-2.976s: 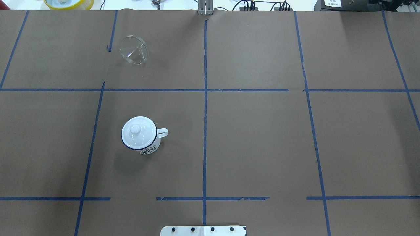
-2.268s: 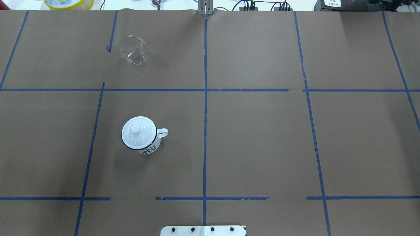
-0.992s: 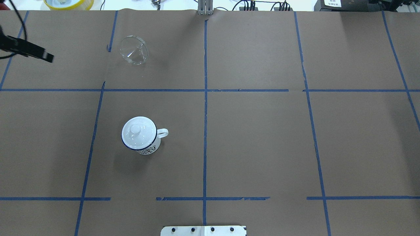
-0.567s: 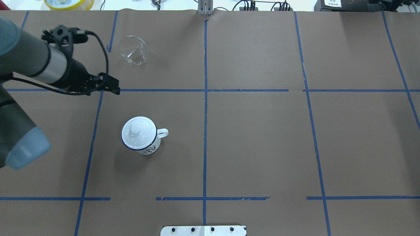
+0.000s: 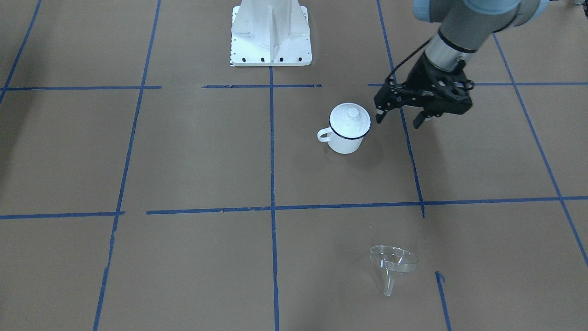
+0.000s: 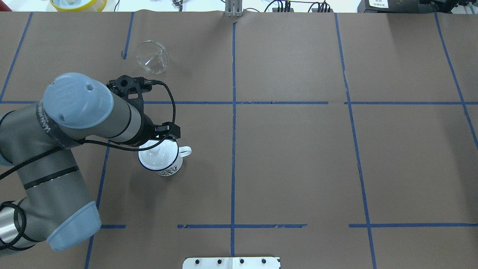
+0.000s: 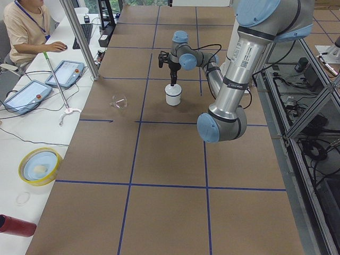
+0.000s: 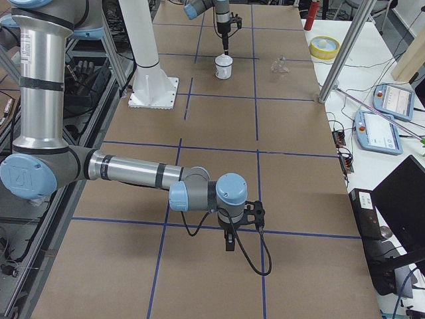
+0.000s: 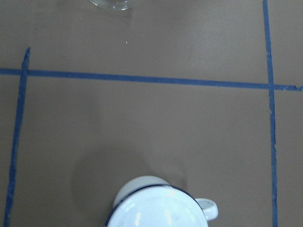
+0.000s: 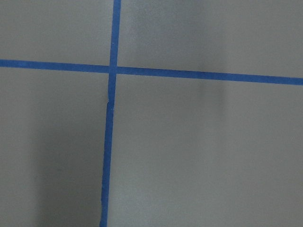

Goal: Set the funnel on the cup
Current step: 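Move the left gripper down over the white lid on the mug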

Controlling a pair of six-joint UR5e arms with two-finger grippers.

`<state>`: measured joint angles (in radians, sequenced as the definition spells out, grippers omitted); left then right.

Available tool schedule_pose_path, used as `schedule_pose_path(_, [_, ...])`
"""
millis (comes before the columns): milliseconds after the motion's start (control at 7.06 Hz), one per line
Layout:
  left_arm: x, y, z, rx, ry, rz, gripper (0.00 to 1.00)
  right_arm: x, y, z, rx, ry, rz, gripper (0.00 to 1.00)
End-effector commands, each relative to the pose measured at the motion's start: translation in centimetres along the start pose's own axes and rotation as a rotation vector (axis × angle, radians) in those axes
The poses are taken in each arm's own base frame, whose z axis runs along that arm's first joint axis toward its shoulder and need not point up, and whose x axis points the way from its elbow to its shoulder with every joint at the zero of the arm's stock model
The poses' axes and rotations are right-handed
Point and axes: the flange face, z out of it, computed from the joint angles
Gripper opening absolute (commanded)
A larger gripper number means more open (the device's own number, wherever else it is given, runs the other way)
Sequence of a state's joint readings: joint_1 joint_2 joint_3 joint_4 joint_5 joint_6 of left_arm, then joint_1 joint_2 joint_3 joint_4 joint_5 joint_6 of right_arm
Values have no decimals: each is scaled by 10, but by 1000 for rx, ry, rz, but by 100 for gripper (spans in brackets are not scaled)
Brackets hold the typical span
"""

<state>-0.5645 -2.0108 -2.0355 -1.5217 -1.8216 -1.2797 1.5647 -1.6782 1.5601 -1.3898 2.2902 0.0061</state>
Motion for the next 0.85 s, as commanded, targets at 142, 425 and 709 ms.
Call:
schedule_pose_path(142, [-1, 2, 18, 23, -40, -1, 89, 0, 0, 0, 0, 0, 0, 100])
schedule_pose_path(425, [-4, 2, 21, 20, -49, -3, 85, 0, 0, 0, 0, 0, 0, 100])
schedule_pose_path(709, [-3, 3, 20, 18, -47, 0, 85, 0, 0, 0, 0, 0, 0, 100])
